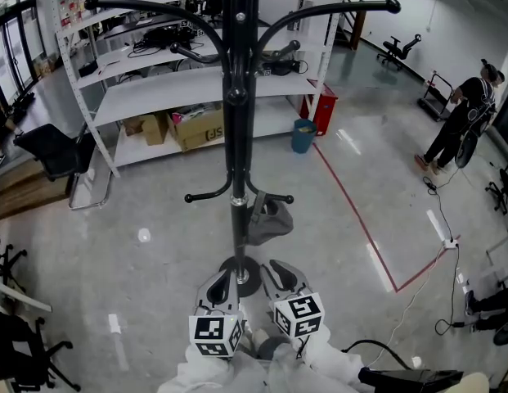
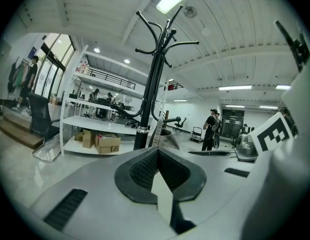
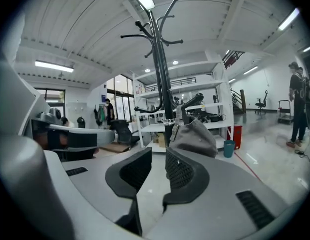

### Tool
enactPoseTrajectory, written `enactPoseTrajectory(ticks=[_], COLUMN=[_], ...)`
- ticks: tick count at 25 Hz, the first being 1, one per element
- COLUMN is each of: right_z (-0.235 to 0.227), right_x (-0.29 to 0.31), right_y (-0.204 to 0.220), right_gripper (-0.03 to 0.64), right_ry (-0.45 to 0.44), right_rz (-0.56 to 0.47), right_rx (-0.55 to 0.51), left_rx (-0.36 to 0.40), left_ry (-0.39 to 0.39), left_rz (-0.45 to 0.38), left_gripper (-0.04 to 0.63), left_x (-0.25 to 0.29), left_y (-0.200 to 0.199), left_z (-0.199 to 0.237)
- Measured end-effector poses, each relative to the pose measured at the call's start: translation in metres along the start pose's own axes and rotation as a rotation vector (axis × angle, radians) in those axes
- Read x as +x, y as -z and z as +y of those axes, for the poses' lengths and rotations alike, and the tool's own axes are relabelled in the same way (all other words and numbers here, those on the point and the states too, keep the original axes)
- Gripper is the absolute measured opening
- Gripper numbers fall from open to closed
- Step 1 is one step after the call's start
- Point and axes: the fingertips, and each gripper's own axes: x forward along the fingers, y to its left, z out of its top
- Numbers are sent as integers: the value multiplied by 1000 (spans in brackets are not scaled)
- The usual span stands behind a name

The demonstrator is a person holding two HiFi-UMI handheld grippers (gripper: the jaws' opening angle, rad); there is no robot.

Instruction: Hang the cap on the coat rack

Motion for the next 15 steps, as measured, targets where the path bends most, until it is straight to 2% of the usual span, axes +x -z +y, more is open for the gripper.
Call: enactPoseTrajectory(ticks=[3, 7, 15], right_z=[4, 10, 12], right_x=[-2, -8, -25], right_y=[-2, -3, -1], right_gripper=[34, 11, 11], right_ry=[10, 19, 21], right_rz=[-5, -7, -2], right_rx=[-10, -10, 8], left_rx=[-4, -6, -18], left_ry=[5, 15, 40], left_rz=[2, 7, 19], left_gripper=[-8, -7, -6], left_x=[-4, -12, -19], left_y=[0, 3, 15], left_z=[2, 3, -4])
